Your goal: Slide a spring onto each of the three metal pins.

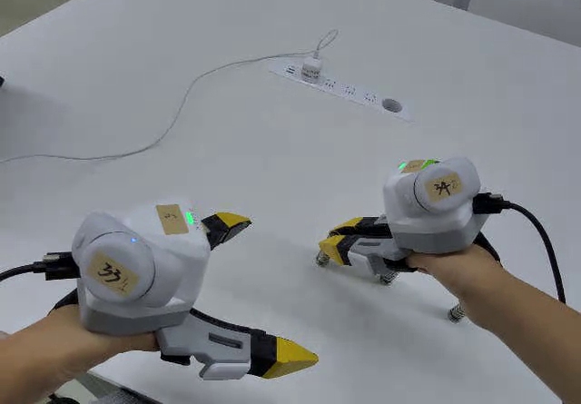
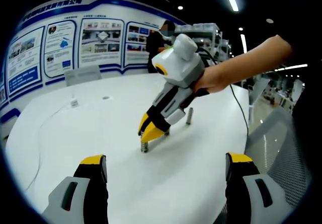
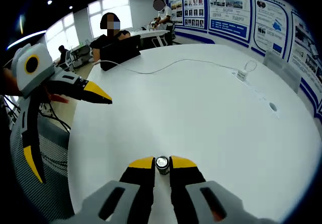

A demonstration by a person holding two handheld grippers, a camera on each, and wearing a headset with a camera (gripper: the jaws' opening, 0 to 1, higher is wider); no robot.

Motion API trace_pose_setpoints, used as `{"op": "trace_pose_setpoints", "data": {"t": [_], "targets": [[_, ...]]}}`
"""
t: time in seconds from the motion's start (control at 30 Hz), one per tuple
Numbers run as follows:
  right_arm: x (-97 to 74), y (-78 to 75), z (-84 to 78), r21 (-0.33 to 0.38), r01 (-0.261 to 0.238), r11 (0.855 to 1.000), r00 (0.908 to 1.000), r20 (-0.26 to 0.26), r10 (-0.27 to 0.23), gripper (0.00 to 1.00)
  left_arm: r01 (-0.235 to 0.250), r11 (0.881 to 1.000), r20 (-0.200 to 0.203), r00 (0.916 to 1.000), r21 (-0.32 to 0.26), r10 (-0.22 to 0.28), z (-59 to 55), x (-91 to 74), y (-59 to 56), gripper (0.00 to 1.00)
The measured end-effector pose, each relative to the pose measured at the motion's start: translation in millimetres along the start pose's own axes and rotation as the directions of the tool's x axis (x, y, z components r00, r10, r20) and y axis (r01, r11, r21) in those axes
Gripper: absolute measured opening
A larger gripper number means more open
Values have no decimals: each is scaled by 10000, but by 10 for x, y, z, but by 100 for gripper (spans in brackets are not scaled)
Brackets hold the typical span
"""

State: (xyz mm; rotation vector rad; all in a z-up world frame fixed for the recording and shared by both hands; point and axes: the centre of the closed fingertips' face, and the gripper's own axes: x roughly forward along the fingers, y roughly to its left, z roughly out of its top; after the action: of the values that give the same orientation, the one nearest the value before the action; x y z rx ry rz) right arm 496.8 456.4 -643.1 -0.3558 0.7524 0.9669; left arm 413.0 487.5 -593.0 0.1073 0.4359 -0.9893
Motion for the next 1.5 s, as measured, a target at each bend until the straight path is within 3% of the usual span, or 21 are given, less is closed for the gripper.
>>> {"op": "trace_pose_setpoints", "data": {"t": [0.37,0.7,0.9,1.2,1.5], "targets": [[20,20,-33,-317,-56,9995,9999,-131,52,16,-26,10000,-57,10000,-13,25,-18,-12,-1,99],[-121,71,-57,-367,-148,9992,9999,78,151,21,56,10000,-55,10000,-19,-56,19,14,-27,99],[-337,99,-53,-1010,-53,9949,9996,270,81,24,31,9999,-43,10000,124,-31,76,24,-12,98],[-706,4,-116,-699,502,9963,9965,697,-454,30,32,9997,35,10000,238,-33,209,68,12,98],[-1147,-247,-276,32,1642,9864,9787,1241,-1633,31,-90,9996,288,9996,274,83,391,76,79,98]]}}
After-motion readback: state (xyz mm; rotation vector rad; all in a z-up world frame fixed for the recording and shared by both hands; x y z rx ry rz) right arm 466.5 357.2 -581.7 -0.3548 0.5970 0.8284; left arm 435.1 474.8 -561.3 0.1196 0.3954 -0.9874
